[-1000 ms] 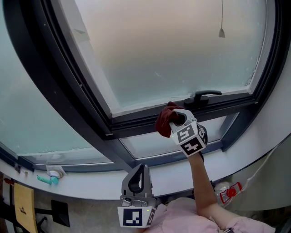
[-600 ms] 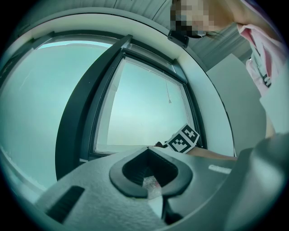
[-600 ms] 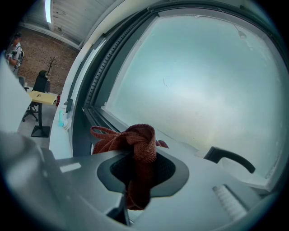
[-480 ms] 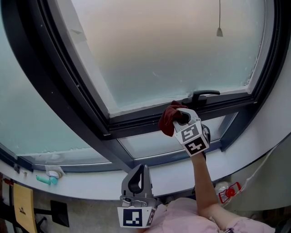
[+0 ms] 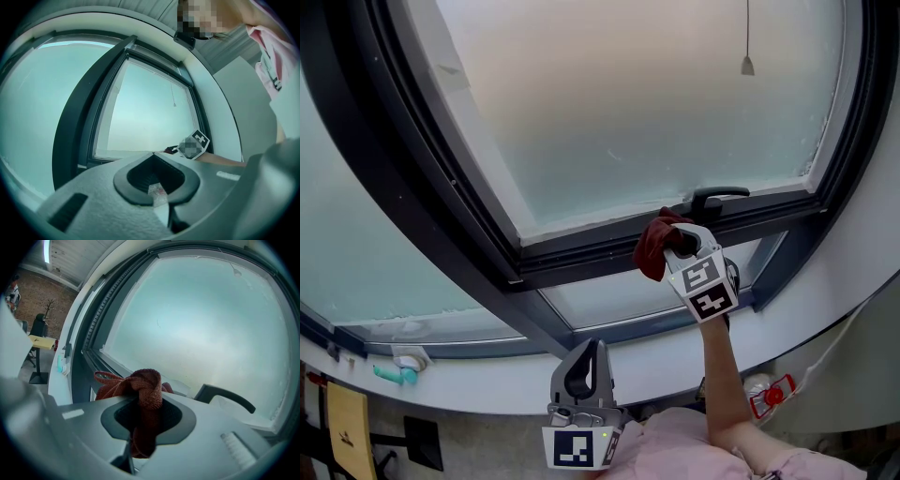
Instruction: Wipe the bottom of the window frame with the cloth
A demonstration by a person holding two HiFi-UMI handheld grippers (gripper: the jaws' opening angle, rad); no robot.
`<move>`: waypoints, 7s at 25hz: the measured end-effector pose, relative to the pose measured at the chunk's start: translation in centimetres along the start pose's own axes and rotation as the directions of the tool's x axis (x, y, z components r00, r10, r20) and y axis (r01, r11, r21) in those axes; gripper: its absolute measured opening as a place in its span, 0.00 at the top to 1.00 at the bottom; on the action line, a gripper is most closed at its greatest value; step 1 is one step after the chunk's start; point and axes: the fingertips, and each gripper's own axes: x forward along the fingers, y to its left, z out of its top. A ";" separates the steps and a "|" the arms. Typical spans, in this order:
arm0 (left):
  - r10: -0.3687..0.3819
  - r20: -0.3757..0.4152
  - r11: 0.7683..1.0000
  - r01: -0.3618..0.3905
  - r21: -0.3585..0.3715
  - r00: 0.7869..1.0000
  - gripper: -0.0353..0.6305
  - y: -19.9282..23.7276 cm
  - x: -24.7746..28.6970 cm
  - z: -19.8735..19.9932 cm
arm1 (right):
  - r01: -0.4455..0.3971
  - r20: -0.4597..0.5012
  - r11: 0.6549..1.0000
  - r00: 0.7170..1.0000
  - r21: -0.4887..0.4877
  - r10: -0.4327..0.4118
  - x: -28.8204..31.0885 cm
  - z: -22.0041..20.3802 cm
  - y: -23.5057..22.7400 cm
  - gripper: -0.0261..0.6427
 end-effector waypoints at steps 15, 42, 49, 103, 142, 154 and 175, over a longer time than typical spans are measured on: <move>-0.017 -0.009 1.000 0.017 -0.007 1.000 0.96 -0.1 1.2 -0.3 | 0.043 -0.005 0.998 0.999 0.040 -0.043 -1.2 -1.5 -2.8 0.86; -0.036 -0.026 0.999 0.035 -0.040 0.999 0.96 1.1 2.4 -1.1 | 0.190 -0.038 0.977 0.982 0.095 -0.187 -3.0 -4.0 -7.7 0.86; -0.027 -0.023 0.999 0.026 -0.033 0.999 0.96 2.4 0.9 -0.7 | 0.161 0.024 0.970 0.985 0.181 -0.168 -4.0 -2.6 -5.4 0.86; 0.158 -0.005 0.986 -0.158 0.056 0.987 0.96 13.6 -7.2 2.0 | -0.288 0.125 0.932 0.939 -0.219 0.320 6.8 10.8 23.8 0.85; 0.007 -0.012 1.000 -0.007 0.013 1.000 0.96 9.0 -3.5 1.2 | -0.174 0.092 0.974 0.978 -0.143 0.188 4.0 6.6 15.9 0.85; -0.003 -0.008 1.000 0.003 0.019 1.000 0.96 8.1 -3.0 1.2 | -0.158 0.093 0.980 0.981 -0.124 0.170 3.5 5.8 14.4 0.85; -0.019 -0.006 1.000 0.019 0.010 1.000 0.96 6.0 -1.2 1.2 | -0.163 0.095 0.980 0.980 -0.114 0.174 2.6 4.7 12.1 0.85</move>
